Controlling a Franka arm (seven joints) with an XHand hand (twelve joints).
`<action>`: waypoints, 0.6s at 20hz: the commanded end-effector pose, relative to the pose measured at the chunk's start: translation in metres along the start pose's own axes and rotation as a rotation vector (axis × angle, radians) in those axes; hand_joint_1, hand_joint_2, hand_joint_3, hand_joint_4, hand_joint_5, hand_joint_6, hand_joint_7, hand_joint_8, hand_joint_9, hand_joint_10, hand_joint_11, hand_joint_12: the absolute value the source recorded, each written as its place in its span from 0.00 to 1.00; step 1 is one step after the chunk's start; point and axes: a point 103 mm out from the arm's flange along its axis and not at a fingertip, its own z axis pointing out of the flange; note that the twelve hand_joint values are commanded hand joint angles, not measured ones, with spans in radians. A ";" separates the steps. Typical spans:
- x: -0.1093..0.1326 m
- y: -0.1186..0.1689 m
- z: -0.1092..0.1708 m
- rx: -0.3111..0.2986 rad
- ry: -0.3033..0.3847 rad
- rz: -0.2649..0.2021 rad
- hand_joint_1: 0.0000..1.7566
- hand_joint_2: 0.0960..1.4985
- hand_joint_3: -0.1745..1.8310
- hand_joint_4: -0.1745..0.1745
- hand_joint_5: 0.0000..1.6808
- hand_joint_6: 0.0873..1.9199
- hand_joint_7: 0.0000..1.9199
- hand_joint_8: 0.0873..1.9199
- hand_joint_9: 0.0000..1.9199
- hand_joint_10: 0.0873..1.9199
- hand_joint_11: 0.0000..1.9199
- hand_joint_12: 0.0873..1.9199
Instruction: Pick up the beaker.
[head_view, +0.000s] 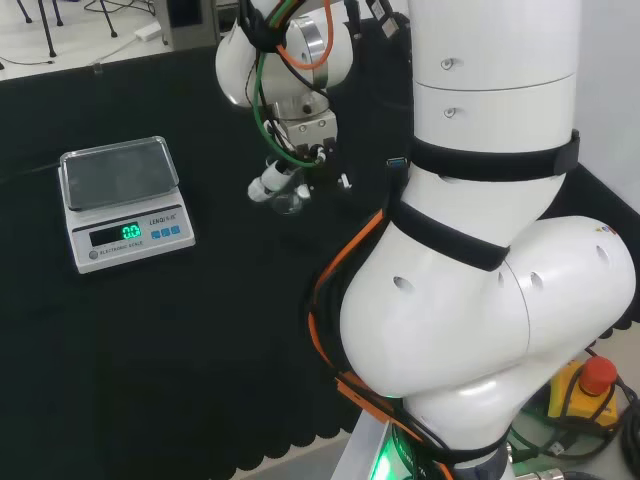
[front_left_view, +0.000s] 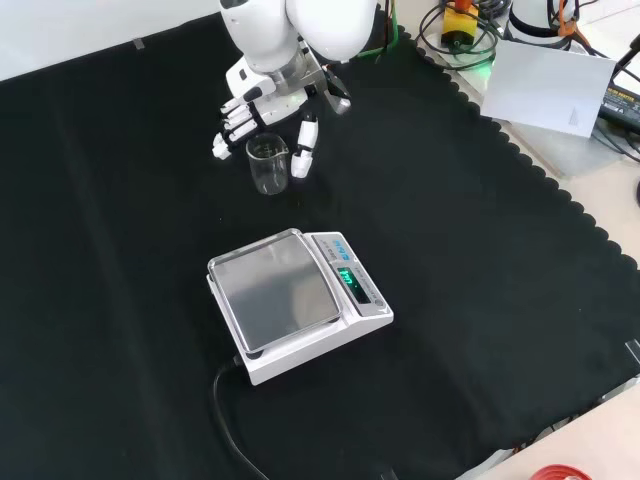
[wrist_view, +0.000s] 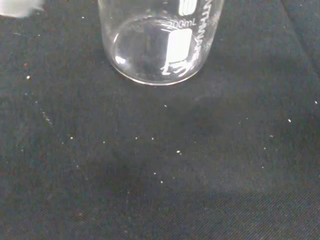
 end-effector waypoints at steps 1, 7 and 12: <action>0.002 0.004 0.004 -0.047 0.016 -0.009 0.43 0.46 0.12 0.76 0.10 0.00 0.08 0.34 0.24 0.41 0.15 0.77; 0.017 0.013 0.010 -0.114 0.009 0.000 0.60 0.39 0.28 0.71 0.32 0.39 0.35 0.45 0.59 0.27 0.54 0.54; 0.023 0.023 0.014 -0.139 0.000 0.009 0.68 0.33 0.41 0.59 0.43 0.57 0.43 0.53 0.67 0.23 0.68 0.41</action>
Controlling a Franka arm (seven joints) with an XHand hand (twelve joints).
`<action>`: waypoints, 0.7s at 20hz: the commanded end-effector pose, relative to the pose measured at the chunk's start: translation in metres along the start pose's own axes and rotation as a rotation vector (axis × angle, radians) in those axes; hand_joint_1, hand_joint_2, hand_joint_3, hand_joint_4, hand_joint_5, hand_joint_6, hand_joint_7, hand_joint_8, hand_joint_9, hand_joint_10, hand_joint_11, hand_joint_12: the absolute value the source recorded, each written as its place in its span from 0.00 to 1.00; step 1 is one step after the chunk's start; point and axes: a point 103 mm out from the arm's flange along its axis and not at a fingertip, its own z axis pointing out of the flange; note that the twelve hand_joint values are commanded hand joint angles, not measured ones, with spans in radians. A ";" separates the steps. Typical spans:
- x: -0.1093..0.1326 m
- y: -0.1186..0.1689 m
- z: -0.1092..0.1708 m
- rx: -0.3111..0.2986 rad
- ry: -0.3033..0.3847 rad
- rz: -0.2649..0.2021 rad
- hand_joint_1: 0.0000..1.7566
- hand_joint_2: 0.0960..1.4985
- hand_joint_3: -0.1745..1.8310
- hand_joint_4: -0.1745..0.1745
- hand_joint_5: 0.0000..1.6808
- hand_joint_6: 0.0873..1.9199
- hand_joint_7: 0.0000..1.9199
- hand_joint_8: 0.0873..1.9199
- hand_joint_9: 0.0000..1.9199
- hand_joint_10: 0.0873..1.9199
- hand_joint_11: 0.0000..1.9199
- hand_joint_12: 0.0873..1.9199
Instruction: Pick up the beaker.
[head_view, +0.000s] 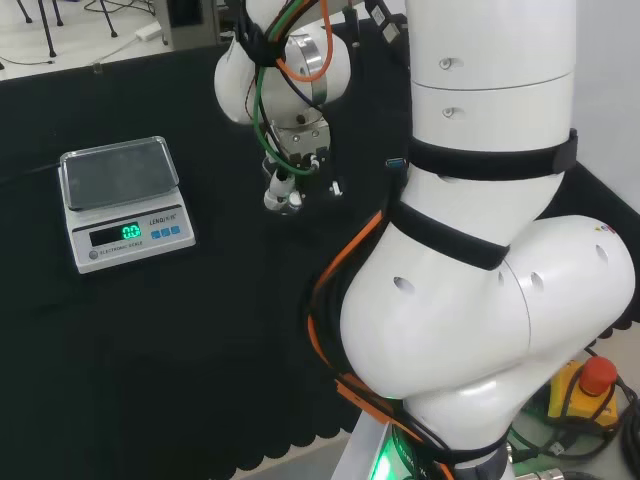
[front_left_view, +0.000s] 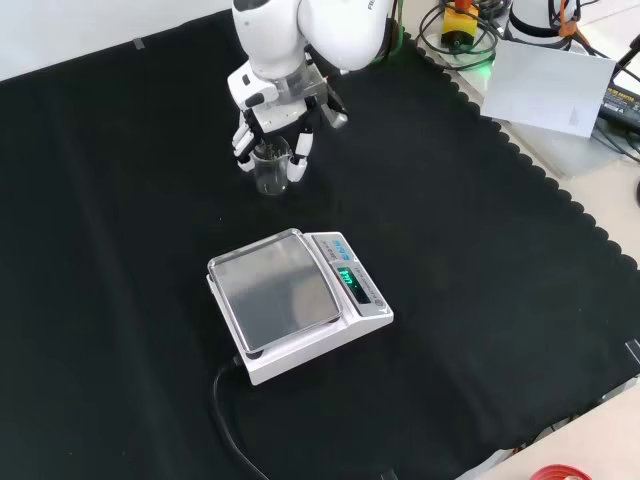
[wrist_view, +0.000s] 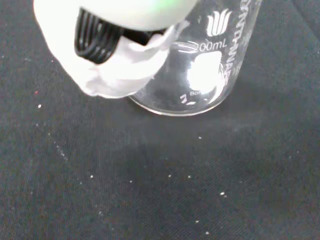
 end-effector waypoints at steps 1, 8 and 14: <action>0.006 0.008 0.005 -0.023 -0.007 0.003 0.70 0.33 0.43 0.57 0.45 0.59 0.43 0.55 0.67 0.24 0.70 0.40; 0.005 0.008 -0.015 -0.048 -0.010 -0.001 0.67 0.48 0.38 0.05 0.62 0.50 0.46 0.60 0.65 0.33 0.73 0.35; 0.006 0.004 -0.069 -0.093 -0.030 -0.010 0.67 0.49 0.37 0.01 0.63 0.49 0.46 0.60 0.65 0.33 0.73 0.35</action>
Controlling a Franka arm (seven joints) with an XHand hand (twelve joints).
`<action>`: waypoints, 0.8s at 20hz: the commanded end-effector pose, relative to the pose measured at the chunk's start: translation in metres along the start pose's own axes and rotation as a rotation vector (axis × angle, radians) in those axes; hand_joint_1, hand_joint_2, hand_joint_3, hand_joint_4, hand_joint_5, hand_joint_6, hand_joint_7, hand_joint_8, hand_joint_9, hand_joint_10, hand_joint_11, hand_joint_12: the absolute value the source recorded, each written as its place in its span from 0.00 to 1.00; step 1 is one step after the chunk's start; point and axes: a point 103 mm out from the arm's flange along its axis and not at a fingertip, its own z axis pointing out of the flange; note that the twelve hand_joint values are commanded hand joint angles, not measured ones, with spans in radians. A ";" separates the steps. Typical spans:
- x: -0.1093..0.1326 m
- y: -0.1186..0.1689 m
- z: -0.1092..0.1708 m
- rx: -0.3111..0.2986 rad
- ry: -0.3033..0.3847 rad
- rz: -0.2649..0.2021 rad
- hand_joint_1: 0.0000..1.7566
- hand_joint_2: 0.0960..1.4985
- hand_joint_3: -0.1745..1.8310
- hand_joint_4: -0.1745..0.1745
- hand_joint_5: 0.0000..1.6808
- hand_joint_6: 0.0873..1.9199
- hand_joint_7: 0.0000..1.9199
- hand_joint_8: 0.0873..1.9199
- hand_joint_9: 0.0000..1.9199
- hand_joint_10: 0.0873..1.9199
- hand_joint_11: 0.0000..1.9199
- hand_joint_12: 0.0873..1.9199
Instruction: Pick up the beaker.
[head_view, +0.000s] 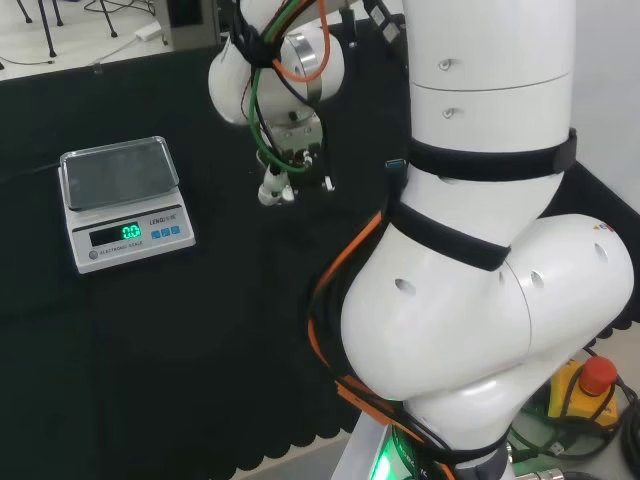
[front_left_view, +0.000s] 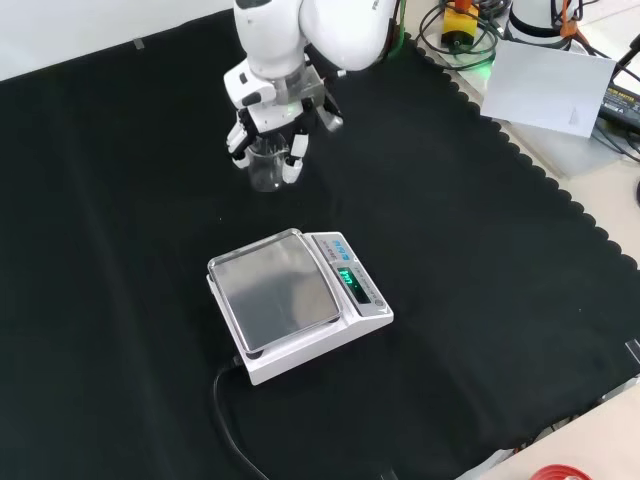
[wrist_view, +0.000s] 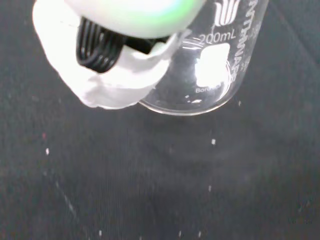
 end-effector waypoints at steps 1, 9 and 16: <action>0.002 -0.003 -0.061 -0.049 -0.025 -0.014 0.67 0.49 0.37 0.01 0.63 0.49 0.46 0.60 0.65 0.33 0.73 0.35; 0.056 -0.010 -0.148 -0.141 -0.034 -0.097 0.67 0.49 0.37 0.01 0.63 0.49 0.46 0.60 0.65 0.34 0.73 0.35; 0.154 -0.007 -0.168 -0.153 -0.028 -0.261 0.67 0.49 0.37 0.02 0.64 0.48 0.46 0.60 0.66 0.34 0.74 0.35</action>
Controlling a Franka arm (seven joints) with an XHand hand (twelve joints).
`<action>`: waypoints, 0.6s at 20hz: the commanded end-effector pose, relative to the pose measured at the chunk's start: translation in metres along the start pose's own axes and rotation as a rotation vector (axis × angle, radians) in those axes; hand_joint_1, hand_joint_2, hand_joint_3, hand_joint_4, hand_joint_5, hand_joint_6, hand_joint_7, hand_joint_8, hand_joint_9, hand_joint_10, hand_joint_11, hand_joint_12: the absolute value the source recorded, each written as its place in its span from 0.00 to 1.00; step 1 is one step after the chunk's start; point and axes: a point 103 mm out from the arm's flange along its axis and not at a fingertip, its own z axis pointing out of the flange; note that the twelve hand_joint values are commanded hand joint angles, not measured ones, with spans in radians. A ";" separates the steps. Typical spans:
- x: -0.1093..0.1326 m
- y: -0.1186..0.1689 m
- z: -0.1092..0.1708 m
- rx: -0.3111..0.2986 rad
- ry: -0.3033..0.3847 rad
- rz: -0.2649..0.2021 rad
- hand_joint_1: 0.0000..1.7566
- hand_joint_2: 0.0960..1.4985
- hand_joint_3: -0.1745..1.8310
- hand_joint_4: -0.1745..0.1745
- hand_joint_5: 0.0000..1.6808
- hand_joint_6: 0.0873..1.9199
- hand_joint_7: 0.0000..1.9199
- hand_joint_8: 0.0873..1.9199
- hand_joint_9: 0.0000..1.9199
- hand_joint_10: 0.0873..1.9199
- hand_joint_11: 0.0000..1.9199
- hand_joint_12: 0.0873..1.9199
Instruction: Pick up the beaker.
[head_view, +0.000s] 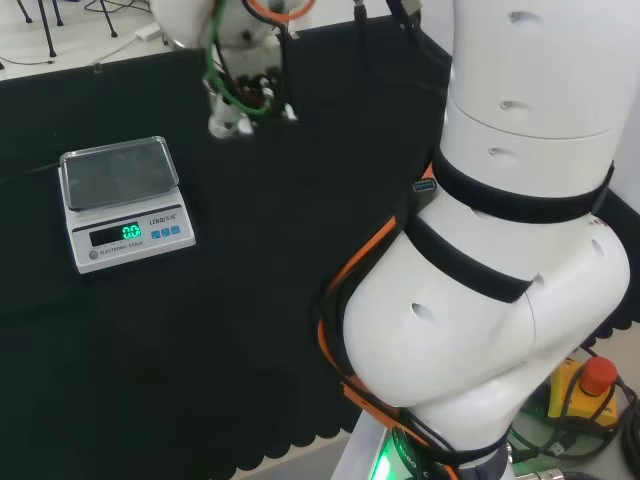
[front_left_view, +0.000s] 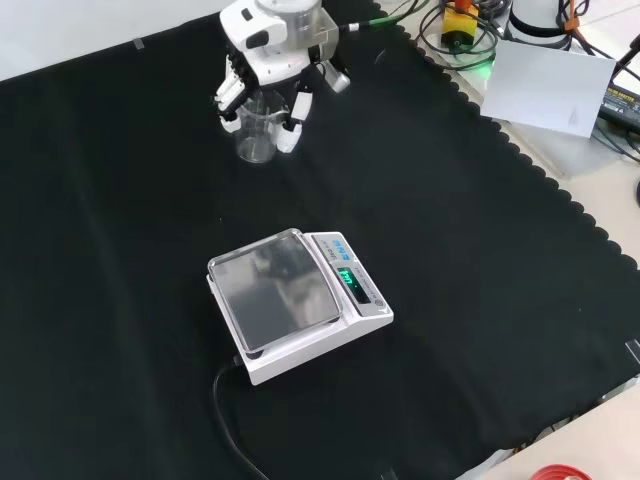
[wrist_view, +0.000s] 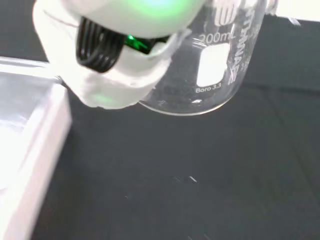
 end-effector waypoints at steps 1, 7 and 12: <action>0.105 0.012 -0.016 0.000 0.000 -0.171 0.67 0.49 0.37 0.02 0.64 0.48 0.46 0.60 0.66 0.34 0.74 0.35; 0.154 0.017 0.016 0.051 0.018 -0.236 0.67 0.48 0.38 0.03 0.65 0.47 0.47 0.59 0.66 0.35 0.74 0.35; 0.172 0.027 0.050 0.099 0.011 -0.262 0.67 0.48 0.38 0.03 0.65 0.47 0.47 0.59 0.66 0.35 0.74 0.35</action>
